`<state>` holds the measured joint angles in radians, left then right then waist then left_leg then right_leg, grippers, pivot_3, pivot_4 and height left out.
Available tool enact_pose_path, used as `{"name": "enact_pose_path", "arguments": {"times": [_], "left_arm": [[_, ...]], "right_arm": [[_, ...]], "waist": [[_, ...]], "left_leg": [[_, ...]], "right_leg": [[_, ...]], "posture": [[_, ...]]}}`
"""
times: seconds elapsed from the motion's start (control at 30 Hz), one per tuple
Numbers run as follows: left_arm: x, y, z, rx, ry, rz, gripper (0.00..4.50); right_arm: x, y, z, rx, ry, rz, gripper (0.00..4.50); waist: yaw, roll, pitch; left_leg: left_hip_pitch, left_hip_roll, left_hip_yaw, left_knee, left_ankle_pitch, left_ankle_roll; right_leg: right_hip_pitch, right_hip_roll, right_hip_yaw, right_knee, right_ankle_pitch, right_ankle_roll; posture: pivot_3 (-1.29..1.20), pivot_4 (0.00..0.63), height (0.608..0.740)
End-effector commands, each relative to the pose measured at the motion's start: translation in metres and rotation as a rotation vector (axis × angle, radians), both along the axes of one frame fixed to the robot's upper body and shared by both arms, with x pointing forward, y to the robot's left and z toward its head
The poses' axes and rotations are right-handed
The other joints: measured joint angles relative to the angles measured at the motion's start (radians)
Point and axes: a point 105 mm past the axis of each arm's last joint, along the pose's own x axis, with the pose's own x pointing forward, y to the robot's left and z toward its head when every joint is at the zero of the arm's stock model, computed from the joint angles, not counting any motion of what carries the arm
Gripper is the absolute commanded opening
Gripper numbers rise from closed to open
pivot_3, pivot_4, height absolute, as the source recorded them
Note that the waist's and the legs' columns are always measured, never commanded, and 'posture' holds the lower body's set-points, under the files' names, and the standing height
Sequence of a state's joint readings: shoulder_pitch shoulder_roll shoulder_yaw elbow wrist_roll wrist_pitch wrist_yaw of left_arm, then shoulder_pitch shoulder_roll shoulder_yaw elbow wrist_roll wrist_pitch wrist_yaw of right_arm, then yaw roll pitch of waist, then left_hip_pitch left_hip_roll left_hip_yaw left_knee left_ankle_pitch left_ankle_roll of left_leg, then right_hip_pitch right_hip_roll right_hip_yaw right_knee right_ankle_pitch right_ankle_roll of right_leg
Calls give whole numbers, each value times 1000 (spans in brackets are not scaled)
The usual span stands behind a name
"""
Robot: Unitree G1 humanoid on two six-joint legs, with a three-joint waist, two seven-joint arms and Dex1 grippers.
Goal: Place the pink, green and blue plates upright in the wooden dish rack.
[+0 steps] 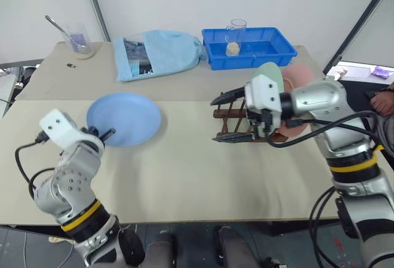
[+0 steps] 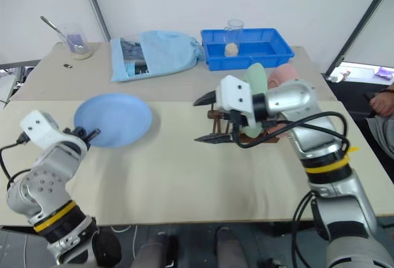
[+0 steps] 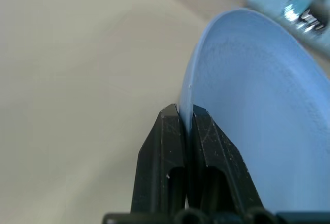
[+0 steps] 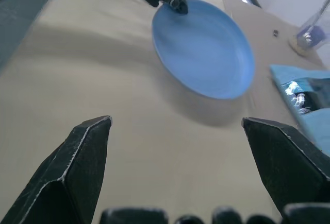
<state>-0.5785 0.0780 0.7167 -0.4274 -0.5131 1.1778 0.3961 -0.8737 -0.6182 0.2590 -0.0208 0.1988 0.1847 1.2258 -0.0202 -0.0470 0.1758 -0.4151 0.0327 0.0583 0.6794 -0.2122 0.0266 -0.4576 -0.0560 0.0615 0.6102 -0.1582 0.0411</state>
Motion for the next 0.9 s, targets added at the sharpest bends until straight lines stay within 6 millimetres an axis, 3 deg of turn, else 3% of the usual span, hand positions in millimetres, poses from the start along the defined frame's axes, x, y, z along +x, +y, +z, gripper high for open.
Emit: {"name": "enact_pose_path", "arguments": {"times": [0.03,0.3,0.43,0.63,0.9], "left_arm": [[15,-20,36,7,-90,-60,29],[34,-54,62,-45,-129,-168,29],[35,-63,65,-46,-127,-196,29],[33,-70,63,-47,-111,-230,29],[32,-74,62,-31,-94,-272,0]], "right_arm": [[19,16,3,-23,-168,-49,4500],[40,54,-18,-106,-368,-53,4500],[51,66,-13,-121,-509,-76,4500],[59,73,-15,-137,-584,-83,4500],[59,80,-26,-179,-617,-40,1966]], "waist": [[0,0,0],[-1,0,0],[-2,0,0],[-7,0,0],[-22,0,0]], "left_leg": [[0,0,0,0,0,0],[-2,-1,-1,-3,-1,-1],[-2,-1,-1,-3,-1,-2],[-2,0,-1,-3,-1,-2],[-2,0,-1,-3,-1,-2]], "right_leg": [[0,0,0,0,1,1],[-2,0,0,-2,6,-3],[-2,0,0,-2,6,-3],[-2,0,0,-1,6,-3],[-2,0,0,-1,6,-3]], "posture": [[0,150,720],[0,150,720],[0,150,720],[0,150,720],[0,150,720]]}}
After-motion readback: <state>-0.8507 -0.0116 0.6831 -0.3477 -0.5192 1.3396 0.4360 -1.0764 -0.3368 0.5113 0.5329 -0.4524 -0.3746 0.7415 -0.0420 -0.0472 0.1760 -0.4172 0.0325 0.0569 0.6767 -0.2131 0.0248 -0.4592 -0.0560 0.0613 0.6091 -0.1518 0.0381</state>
